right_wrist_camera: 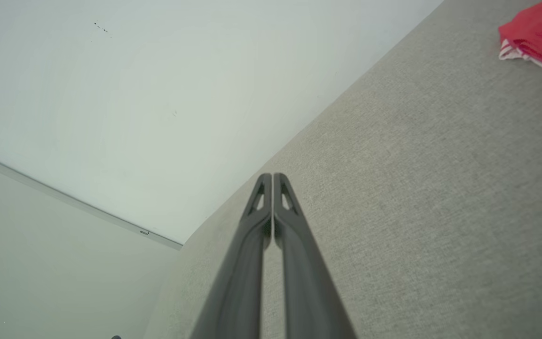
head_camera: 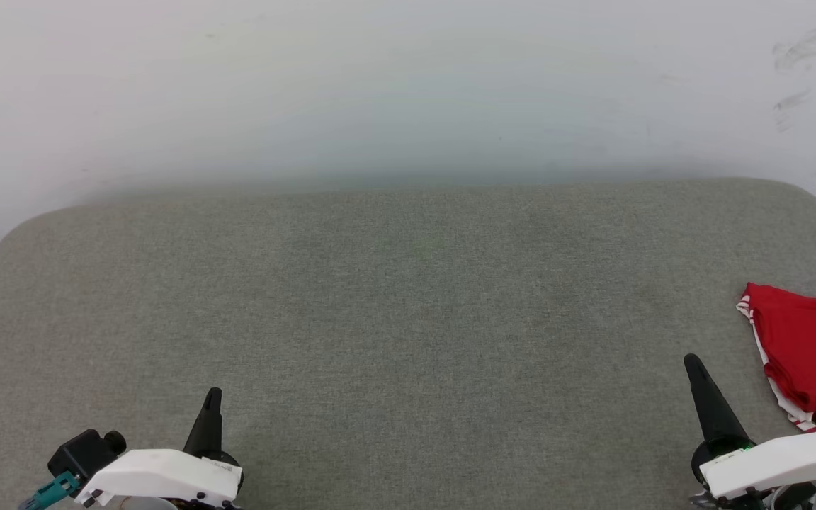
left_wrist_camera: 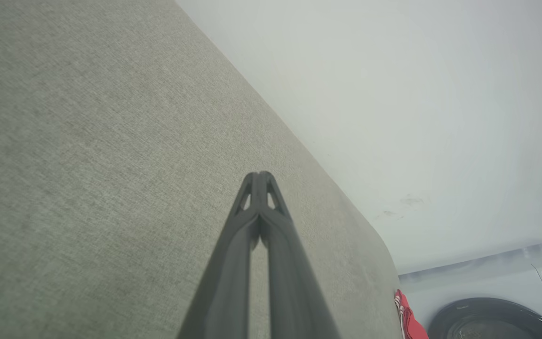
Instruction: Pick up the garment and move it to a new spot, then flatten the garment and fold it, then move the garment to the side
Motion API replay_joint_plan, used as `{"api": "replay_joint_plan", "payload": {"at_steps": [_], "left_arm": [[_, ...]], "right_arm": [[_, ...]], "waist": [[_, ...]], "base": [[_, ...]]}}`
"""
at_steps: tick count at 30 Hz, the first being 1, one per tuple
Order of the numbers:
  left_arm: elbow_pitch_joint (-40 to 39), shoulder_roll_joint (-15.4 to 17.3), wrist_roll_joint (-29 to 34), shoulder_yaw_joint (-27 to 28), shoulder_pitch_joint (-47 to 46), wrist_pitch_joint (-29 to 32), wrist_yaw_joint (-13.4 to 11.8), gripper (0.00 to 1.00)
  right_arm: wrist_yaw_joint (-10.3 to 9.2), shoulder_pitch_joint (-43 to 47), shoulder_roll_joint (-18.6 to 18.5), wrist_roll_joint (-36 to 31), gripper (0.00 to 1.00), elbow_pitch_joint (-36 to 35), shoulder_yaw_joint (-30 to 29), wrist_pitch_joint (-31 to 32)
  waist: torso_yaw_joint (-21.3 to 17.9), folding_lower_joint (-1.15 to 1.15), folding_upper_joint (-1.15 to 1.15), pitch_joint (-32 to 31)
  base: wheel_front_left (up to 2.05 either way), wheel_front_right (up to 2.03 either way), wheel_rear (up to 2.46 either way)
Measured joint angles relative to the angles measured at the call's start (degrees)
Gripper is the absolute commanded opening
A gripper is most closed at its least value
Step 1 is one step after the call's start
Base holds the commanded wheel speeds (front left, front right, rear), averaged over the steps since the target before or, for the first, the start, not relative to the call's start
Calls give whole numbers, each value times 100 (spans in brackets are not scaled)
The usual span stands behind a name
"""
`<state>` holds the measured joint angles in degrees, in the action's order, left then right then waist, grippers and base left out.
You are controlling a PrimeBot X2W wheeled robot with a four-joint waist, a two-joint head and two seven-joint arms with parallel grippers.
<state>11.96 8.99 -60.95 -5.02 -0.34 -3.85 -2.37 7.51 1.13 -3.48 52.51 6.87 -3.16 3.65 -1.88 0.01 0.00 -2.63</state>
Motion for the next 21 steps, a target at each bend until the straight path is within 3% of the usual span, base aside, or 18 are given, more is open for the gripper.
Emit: {"api": "replay_joint_plan", "payload": {"at_steps": [21], "left_arm": [[68,-199,-1070,378,-188,342,341,0]], "right_arm": [[0,-238,10,1350,0,245,-107,91]], "waist": [[51,0,0,76]], "base": [[0,0,0]]}}
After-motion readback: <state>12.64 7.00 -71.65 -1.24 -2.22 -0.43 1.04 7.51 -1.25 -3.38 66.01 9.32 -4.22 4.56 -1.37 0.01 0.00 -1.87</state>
